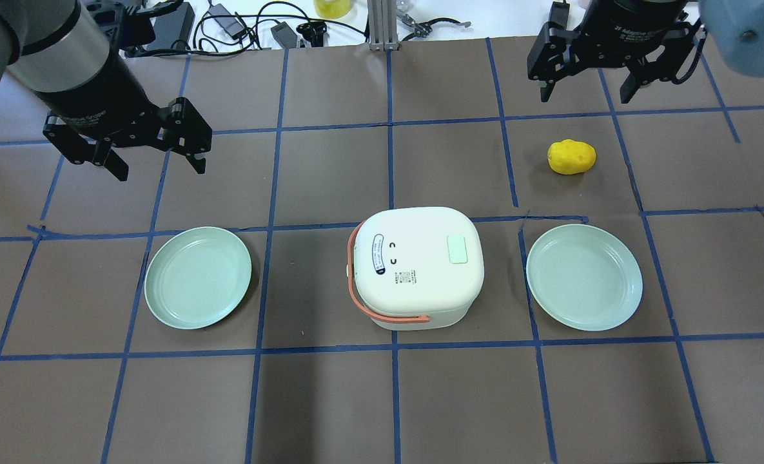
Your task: Press rice cooker button
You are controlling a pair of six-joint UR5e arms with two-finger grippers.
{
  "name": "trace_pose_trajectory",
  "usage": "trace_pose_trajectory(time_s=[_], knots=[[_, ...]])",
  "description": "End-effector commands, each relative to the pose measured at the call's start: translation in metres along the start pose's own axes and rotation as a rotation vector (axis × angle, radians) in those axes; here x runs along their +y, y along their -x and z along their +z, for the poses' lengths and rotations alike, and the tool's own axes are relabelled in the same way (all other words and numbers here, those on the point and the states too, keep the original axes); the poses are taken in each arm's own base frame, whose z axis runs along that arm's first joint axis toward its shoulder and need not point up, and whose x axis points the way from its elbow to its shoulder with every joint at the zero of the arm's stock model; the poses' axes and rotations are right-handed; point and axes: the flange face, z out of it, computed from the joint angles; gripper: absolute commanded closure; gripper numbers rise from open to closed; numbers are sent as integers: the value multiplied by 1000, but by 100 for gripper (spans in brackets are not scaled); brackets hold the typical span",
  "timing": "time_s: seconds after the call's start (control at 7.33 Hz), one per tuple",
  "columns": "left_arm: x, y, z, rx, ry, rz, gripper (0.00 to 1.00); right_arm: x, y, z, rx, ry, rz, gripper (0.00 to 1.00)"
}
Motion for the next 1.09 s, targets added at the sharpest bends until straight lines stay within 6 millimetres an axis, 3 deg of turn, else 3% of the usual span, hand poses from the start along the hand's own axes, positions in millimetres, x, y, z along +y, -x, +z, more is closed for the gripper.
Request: trace_pose_trajectory(time_s=[0.0, 0.95], knots=[[0, 0, 0, 0, 0, -1, 0, 0, 0, 0, 1, 0, 0, 0], [0, 0, 0, 0, 0, 0, 0, 3, 2, 3, -6, 9, -2, 0]])
